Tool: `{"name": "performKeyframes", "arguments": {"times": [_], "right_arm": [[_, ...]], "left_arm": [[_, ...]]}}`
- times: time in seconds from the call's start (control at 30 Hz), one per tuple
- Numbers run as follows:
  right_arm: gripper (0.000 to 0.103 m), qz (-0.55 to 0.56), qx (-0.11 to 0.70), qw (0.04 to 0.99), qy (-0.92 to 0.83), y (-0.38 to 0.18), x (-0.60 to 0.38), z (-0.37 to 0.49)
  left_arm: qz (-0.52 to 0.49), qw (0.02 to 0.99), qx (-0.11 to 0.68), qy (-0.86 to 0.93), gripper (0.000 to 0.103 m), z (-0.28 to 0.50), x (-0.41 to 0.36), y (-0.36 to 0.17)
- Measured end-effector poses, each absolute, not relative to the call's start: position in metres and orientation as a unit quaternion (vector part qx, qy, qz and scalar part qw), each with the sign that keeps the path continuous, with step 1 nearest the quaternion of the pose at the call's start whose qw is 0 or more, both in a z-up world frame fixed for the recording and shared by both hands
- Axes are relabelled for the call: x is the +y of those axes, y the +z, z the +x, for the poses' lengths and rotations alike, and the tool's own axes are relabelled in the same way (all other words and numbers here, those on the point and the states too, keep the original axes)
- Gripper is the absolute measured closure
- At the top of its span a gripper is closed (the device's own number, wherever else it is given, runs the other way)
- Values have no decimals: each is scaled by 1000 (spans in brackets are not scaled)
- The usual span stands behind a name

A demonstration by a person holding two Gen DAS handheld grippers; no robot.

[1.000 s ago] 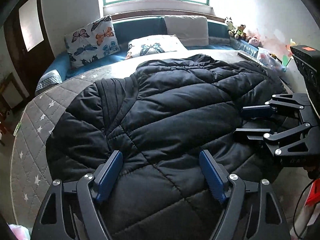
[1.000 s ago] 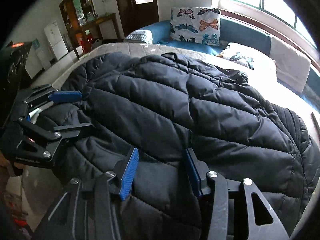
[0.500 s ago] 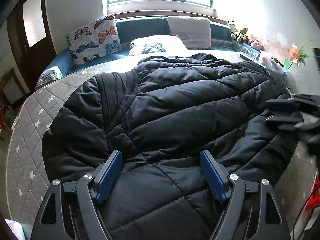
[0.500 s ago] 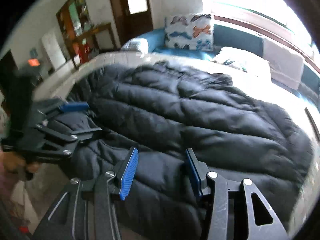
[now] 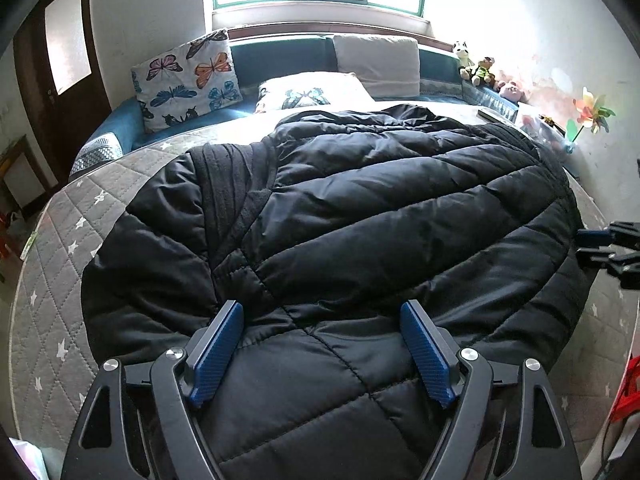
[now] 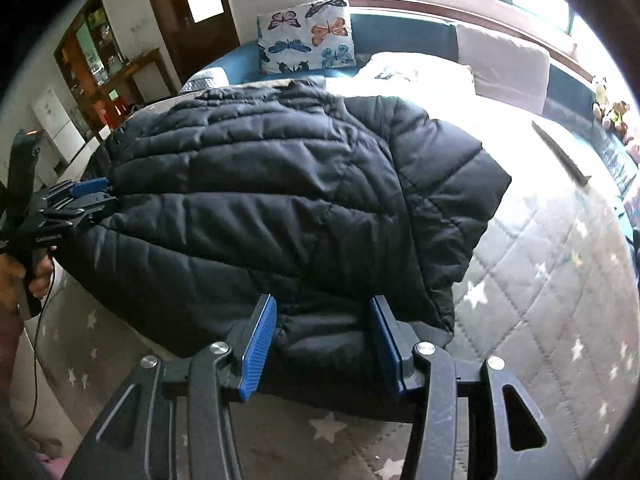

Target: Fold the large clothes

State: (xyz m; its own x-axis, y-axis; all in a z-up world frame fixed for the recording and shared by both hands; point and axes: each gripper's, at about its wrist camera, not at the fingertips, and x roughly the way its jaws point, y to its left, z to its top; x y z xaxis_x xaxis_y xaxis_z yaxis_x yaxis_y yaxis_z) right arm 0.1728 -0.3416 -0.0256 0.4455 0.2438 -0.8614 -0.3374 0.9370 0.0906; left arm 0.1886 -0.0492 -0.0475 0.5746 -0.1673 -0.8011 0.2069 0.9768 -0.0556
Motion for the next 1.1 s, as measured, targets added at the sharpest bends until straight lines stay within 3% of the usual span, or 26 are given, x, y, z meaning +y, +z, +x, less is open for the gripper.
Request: {"name": "performKeyframes", "arguments": {"times": [0.13, 0.47, 0.63, 0.77, 1.1], "right_arm": [[50, -53, 503, 847, 166, -34, -336, 178], [50, -85, 480, 855, 176, 30, -327, 203], [50, -65, 471, 863, 172, 34, -316, 247], [50, -29, 477, 861, 173, 24, -309, 284], [51, -11, 509, 848, 148, -12, -320, 320]], "left_arm": [[16, 885, 452, -109, 16, 191, -45, -47], [-28, 893, 427, -141, 17, 197, -15, 7], [-41, 892, 434, -117, 19, 234, 4, 23], [-68, 879, 460, -108, 34, 273, 15, 16], [-72, 853, 511, -75, 44, 334, 22, -25]]}}
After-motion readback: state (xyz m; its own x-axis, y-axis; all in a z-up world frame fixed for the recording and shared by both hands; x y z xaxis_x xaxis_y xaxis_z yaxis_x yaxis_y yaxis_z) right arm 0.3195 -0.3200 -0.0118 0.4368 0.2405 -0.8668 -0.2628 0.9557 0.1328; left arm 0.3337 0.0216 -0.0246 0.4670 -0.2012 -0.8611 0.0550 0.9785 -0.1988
